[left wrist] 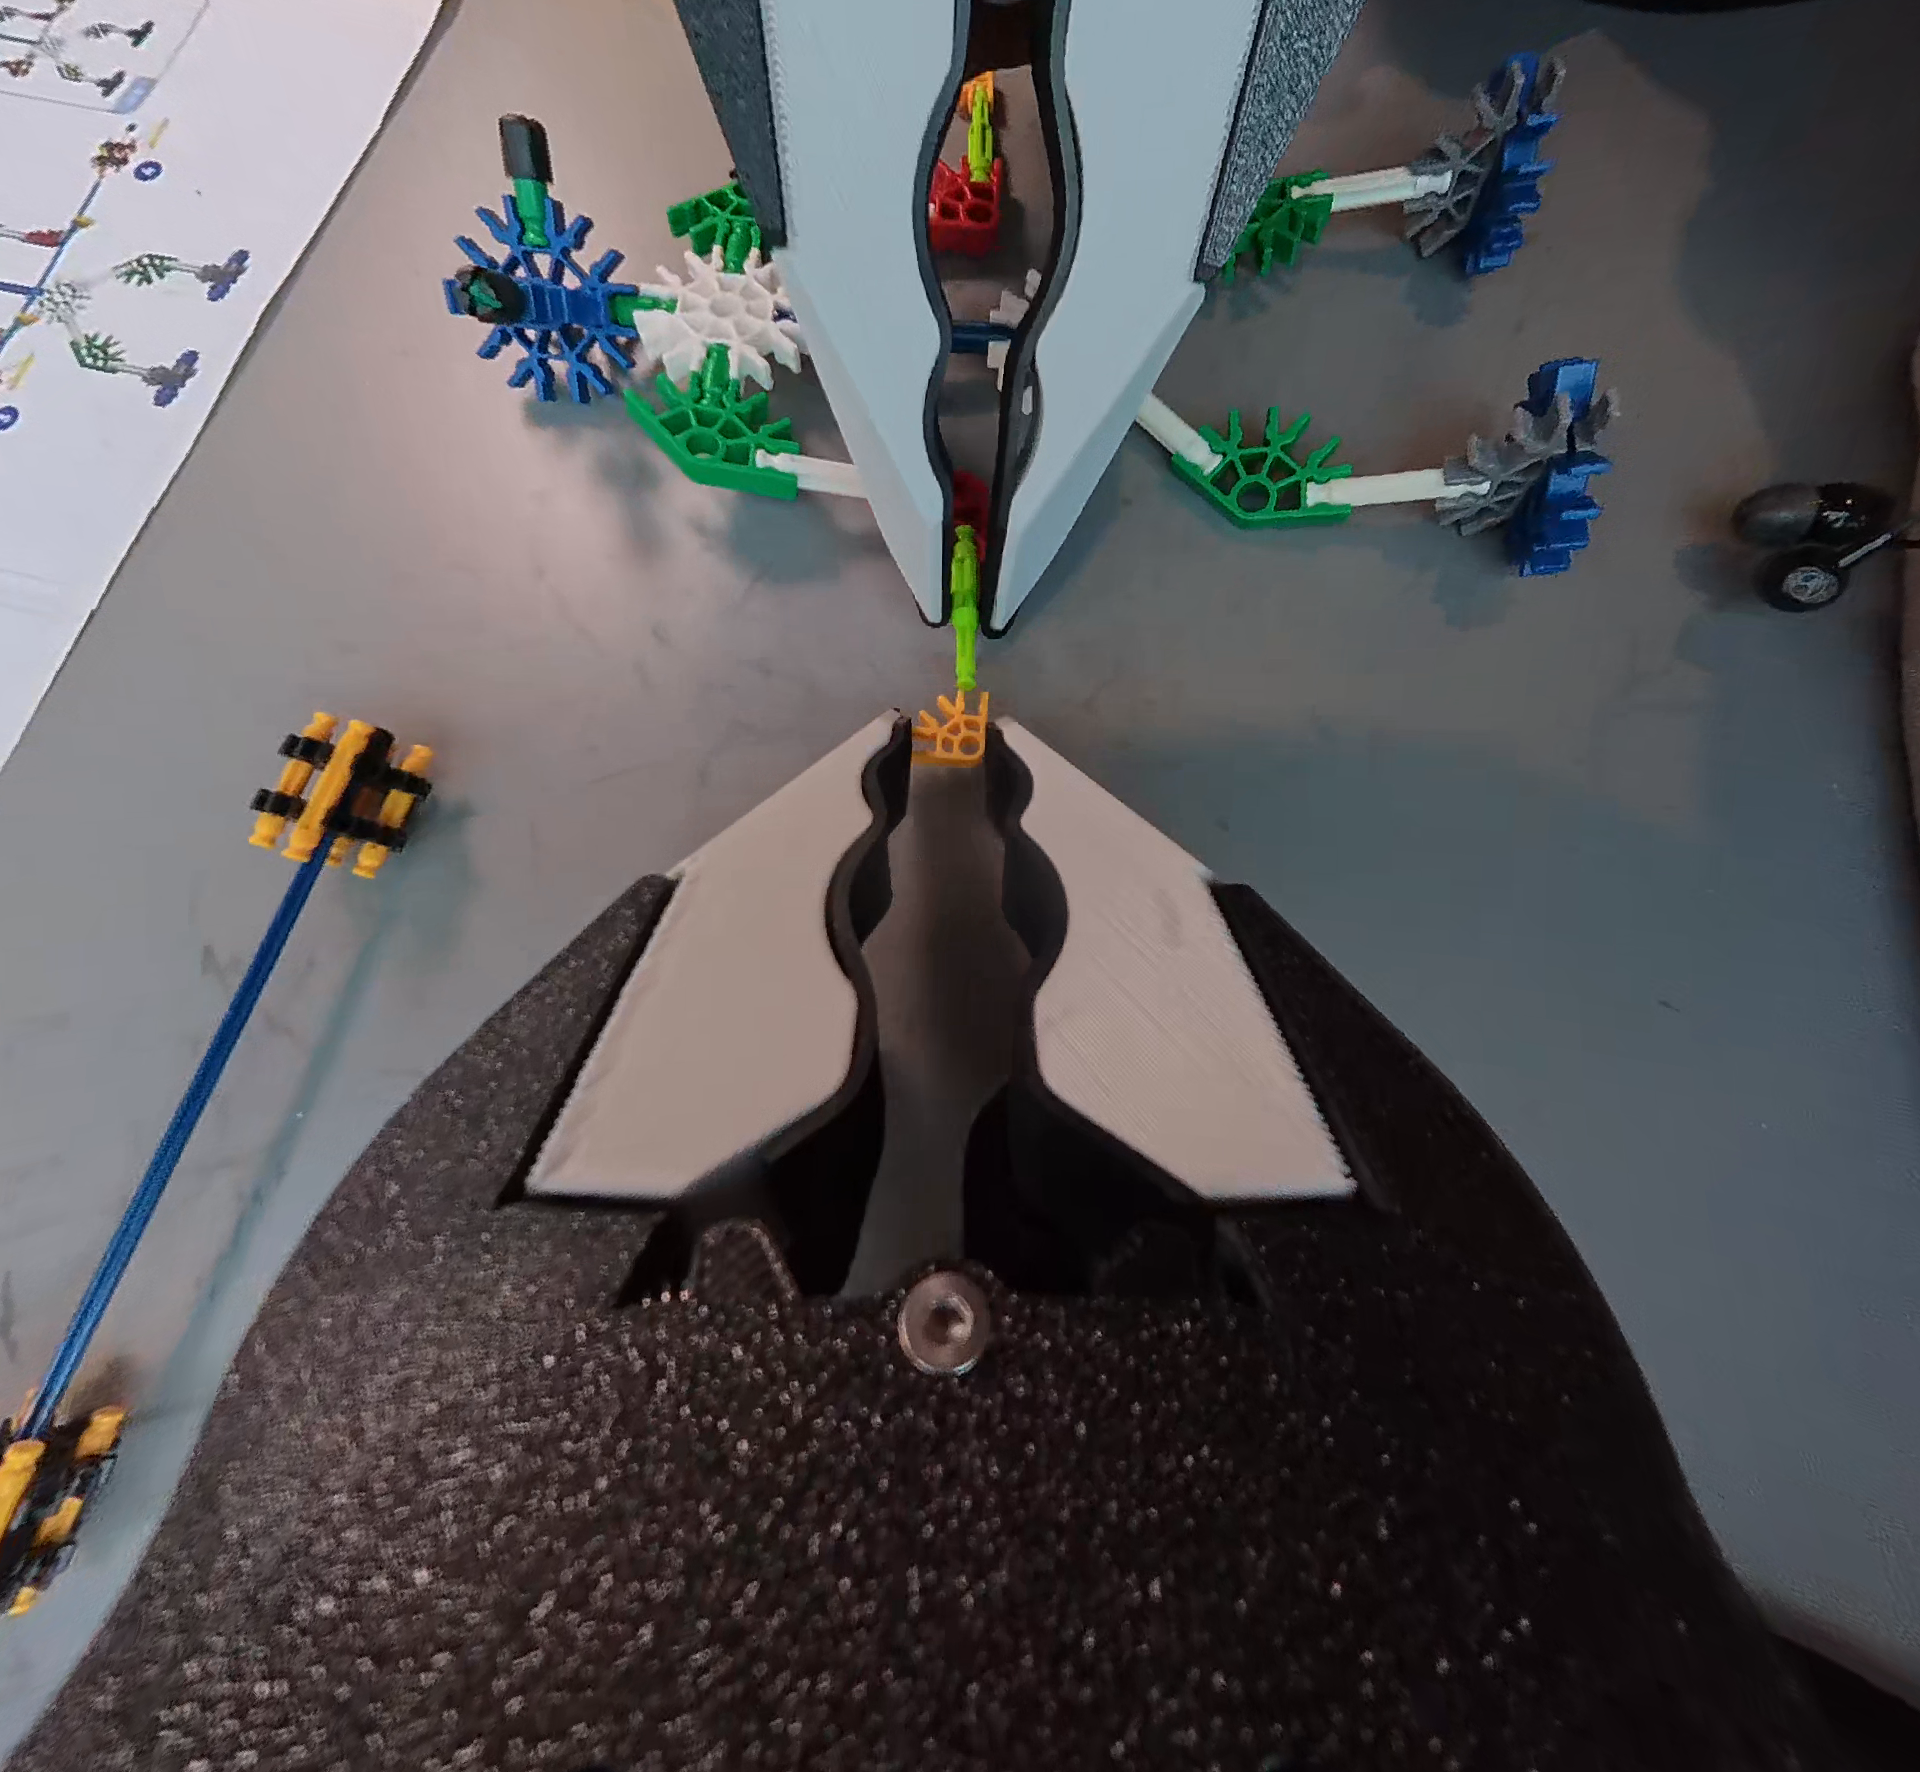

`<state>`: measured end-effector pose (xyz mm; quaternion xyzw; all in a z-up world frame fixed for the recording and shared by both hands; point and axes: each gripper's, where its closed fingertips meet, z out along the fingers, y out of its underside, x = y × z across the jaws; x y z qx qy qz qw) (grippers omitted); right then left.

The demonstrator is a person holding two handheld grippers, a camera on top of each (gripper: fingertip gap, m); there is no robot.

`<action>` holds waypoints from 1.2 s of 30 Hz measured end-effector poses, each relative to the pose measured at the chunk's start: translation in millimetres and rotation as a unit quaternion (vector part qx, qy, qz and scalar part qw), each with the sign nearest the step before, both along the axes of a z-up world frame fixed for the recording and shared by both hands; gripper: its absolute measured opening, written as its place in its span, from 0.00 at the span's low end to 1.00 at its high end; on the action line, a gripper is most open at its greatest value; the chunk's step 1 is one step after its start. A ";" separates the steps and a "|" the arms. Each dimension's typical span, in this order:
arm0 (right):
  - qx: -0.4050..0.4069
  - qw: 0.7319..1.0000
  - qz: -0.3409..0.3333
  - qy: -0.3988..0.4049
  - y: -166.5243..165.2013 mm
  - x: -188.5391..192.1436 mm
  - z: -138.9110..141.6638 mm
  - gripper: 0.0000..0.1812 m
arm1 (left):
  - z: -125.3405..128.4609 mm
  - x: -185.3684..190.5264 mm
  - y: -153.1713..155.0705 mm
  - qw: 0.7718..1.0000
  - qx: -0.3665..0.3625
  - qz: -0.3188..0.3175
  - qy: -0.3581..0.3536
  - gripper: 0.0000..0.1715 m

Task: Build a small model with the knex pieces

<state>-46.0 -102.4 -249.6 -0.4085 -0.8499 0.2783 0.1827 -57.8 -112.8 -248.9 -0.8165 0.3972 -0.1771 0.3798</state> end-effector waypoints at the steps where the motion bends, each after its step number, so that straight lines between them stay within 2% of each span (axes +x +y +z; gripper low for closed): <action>1: 0.002 1.000 0.000 -0.001 -0.1 0.0 -0.8 0.03 | -2.3 0.7 -0.8 1.000 -0.002 -0.003 0.004 0.08; 15: 0.000 1.000 -0.004 -0.004 -2.9 -1.9 -0.8 0.05 | -5.8 4.2 1.3 1.000 -0.011 0.009 0.006 0.08; 19: -0.023 1.000 -0.005 0.010 -8.6 -5.6 9.6 0.00 | -5.8 4.3 1.4 1.000 -0.012 0.010 0.005 0.08; 23: -0.010 1.000 -0.012 -0.007 -8.3 -6.3 0.1 0.00 | -5.9 4.3 1.3 1.000 -0.012 0.011 0.004 0.08; 36: 0.031 0.995 -0.028 -0.093 -10.5 -5.1 -6.4 0.00 | -6.1 4.2 1.2 1.000 -0.017 0.015 -0.004 0.08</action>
